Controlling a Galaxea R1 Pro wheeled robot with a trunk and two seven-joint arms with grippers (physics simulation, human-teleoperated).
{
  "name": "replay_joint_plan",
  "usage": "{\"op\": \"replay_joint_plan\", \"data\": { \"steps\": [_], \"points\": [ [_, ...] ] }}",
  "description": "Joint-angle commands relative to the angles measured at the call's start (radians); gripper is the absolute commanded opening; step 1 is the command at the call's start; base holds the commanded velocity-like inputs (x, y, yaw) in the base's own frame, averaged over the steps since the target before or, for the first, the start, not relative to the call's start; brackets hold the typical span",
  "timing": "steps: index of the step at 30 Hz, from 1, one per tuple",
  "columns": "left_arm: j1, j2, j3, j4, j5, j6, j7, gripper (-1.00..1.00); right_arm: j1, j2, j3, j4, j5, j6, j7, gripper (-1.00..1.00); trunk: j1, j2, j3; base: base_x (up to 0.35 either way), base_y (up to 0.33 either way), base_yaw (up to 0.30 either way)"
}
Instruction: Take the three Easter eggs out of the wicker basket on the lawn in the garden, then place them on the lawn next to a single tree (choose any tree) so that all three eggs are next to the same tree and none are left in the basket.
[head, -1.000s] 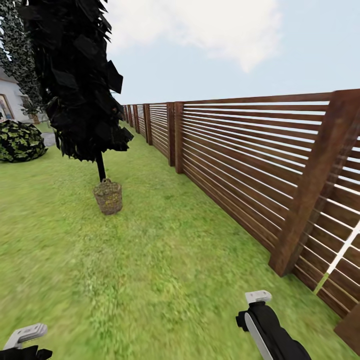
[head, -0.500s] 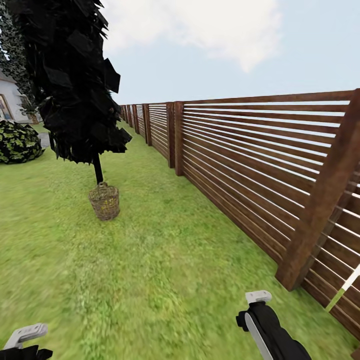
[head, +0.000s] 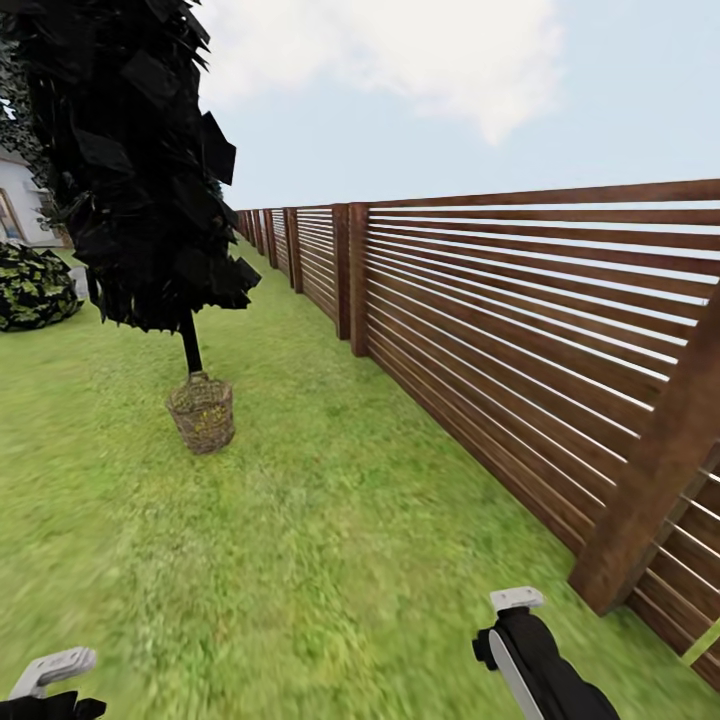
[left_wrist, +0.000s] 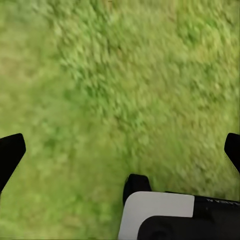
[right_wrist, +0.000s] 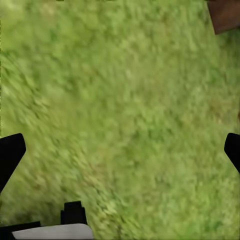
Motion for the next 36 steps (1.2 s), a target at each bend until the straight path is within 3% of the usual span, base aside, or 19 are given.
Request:
{"op": "replay_joint_plan", "data": {
  "steps": [1, 36],
  "points": [
    [0.0, -0.001, 0.0, -0.001, 0.005, 0.005, 0.0, 1.0, -0.001, -0.001, 0.003, 0.002, -0.011, 0.002, -0.01, 1.0, 0.001, 0.0, -0.001, 0.324, 0.078, 0.0],
    [0.0, -0.003, -0.003, 0.003, 0.005, 0.004, 0.0, 1.0, 0.0, 0.002, 0.005, 0.007, -0.007, -0.012, -0.01, 1.0, 0.001, 0.0, -0.001, 0.32, 0.037, 0.0]
  ]
}}
